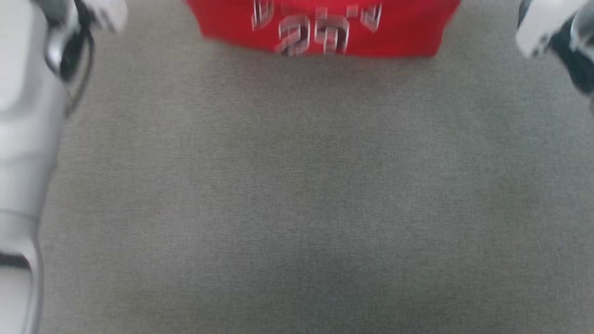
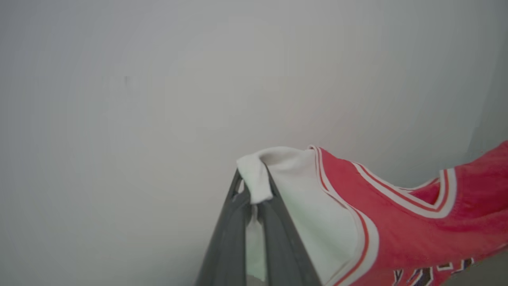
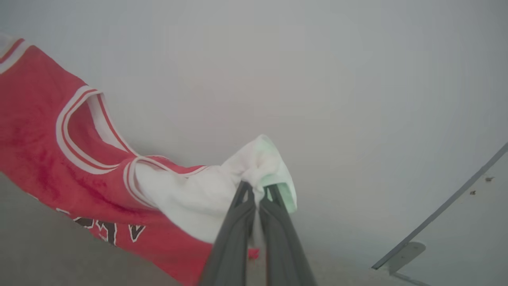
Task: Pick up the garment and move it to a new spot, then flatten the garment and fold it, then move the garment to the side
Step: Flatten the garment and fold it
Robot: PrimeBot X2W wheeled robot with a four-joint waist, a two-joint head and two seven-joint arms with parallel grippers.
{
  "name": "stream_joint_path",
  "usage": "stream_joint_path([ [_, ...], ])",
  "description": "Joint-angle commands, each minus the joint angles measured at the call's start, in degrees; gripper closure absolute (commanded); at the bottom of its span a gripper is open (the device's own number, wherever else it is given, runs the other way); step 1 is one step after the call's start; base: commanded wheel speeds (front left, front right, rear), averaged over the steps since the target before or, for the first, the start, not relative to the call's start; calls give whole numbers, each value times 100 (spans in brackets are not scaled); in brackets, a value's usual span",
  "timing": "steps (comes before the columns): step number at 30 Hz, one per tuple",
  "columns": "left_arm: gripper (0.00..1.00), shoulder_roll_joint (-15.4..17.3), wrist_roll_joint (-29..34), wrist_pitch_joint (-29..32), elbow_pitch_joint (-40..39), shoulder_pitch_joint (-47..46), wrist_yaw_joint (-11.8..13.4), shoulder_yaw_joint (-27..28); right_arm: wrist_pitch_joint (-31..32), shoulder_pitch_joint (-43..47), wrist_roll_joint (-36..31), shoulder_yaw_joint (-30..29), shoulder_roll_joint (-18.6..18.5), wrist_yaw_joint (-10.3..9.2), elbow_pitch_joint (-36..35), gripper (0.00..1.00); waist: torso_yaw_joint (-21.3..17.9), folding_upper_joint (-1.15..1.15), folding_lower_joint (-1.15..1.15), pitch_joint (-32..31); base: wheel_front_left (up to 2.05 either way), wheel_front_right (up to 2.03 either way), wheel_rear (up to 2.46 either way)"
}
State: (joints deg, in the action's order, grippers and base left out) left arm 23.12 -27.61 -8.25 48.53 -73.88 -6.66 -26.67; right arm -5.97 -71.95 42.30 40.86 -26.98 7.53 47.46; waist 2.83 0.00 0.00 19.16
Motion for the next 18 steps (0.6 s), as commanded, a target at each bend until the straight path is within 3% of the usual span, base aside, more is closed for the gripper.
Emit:
stream_joint_path([
  [1, 100, 8, -56, 50, -2, 164, -18, -27, 131, 111, 105, 95, -125, -8, -121, 100, 36, 0, 0, -50, 0, 0, 0],
  [7, 100, 136, -523, 676, -251, 1077, -68, -208, 771, 897, 999, 491, -685, -8, -970, 100, 111, 0, 0, -247, 0, 0, 0],
  [13, 100, 445, -955, 1218, -1103, 2241, -70, -284, 1199, 1752, 1511, 820, -1343, -7, -1930, 100, 148, 0, 0, -412, 0, 0, 0],
  [18, 100, 783, -1242, 1617, -2161, 3401, 240, -218, 1546, 2486, 1877, 958, -1879, -8, -2613, 100, 141, 0, 0, -488, 0, 0, 0],
])
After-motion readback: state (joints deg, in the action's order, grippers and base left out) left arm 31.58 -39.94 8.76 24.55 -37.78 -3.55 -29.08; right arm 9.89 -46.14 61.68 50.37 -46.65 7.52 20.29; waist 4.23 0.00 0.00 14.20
